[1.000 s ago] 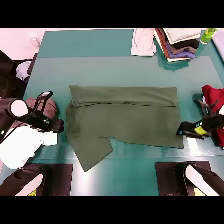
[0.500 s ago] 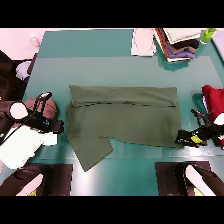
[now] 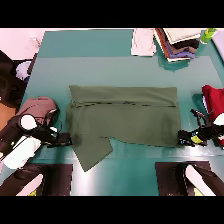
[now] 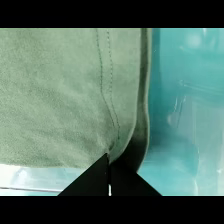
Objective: Fold the shirts.
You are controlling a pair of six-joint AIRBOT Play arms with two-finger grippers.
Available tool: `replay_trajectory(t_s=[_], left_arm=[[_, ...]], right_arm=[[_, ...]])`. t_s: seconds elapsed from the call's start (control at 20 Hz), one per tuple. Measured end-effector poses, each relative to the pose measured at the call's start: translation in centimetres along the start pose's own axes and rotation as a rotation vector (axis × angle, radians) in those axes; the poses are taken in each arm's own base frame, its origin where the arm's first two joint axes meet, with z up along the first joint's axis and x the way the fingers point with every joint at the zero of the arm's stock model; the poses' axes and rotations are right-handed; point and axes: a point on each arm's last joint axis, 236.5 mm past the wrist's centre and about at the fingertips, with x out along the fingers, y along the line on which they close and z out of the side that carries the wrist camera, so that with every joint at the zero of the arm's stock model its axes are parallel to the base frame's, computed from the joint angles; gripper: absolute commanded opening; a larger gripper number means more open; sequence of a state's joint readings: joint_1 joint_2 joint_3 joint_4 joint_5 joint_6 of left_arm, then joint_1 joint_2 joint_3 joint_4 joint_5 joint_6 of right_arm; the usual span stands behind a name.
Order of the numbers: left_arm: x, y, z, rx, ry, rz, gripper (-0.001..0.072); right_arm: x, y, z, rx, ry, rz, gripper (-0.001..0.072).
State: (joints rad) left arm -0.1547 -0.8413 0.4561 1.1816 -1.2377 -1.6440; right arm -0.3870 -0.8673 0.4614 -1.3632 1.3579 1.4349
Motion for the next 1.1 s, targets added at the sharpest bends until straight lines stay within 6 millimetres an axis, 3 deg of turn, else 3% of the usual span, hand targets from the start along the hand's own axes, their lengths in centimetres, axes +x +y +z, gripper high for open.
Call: replay_trajectory(t_s=[0.1,0.15,0.3,0.45,0.6,0.85,1.1], left_arm=[[0.9,-0.6,-0.3,-0.018,0.002,-0.041,0.0557],[1.1,-0.9,-0.3,-0.027,-0.003,-0.063,0.0495],[1.8,-1.9,0.7,-0.014,-0.061,-0.092,0.0031],[2.1,-3.0,1.3,0.043,-0.098,-0.097,0.0025],[1.0,-3.9,1.2,0.121,-0.096,-0.073,0.0025],[-3.8,-5.4,1.2,0.244,-0.134,-0.024,0.0024],[-9.4,-7.0,5.0,0.314,-0.29,0.027,0.0025]], right_arm=[[0.0,0.0,0.0,-0.001,-0.001,0.0,0.0014],[0.0,0.0,0.1,-0.001,-0.002,0.0,0.0014],[0.0,0.0,0.1,-0.001,-0.005,-0.001,0.0014],[-0.4,0.0,0.4,-0.004,-0.014,-0.002,0.0012],[-1.9,0.1,1.2,-0.018,-0.032,-0.012,0.0013],[-5.8,-0.5,2.0,-0.053,-0.097,-0.075,0.0012],[-10.1,0.2,5.2,-0.09,-0.205,-0.096,0.0011]])
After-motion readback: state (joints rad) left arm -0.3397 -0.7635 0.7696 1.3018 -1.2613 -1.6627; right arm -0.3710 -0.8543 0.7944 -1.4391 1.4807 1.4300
